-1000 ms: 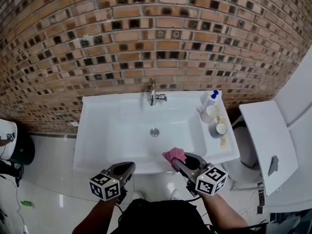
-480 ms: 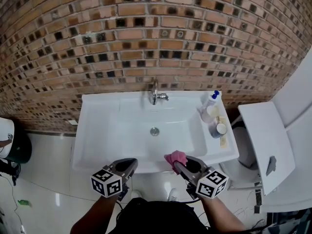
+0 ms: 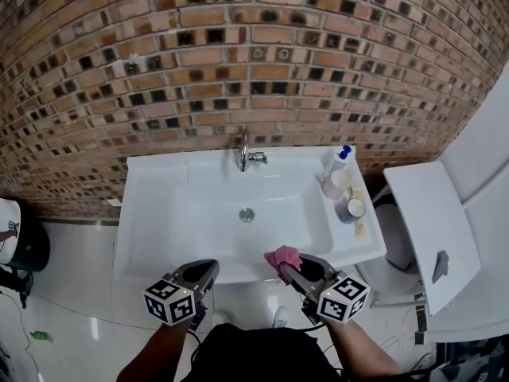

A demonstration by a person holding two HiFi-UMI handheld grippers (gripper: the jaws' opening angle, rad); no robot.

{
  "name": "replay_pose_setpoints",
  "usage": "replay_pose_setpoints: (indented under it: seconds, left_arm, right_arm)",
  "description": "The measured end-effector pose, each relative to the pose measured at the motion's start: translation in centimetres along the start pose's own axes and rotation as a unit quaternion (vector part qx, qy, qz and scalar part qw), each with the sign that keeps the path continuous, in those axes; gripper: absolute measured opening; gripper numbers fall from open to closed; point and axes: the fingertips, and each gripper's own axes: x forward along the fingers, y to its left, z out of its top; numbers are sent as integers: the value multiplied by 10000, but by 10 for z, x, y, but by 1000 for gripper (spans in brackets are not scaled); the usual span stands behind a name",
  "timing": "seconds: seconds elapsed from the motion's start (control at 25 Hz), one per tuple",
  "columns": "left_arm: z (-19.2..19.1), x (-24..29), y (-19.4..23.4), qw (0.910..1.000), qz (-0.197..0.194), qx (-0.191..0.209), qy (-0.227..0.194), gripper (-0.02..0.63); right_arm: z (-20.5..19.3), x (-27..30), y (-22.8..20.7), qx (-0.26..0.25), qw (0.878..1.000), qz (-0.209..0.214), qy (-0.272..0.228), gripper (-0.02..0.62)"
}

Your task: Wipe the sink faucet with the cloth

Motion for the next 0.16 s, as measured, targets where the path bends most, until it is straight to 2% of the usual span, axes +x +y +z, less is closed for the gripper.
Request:
replay_pose_setpoints:
  seconds: [0.16]
  left_arm:
    - [1, 1, -2, 10000, -4, 23, -20, 6]
  right_arm:
    - [1, 0, 1, -85, 10000, 0, -25, 117]
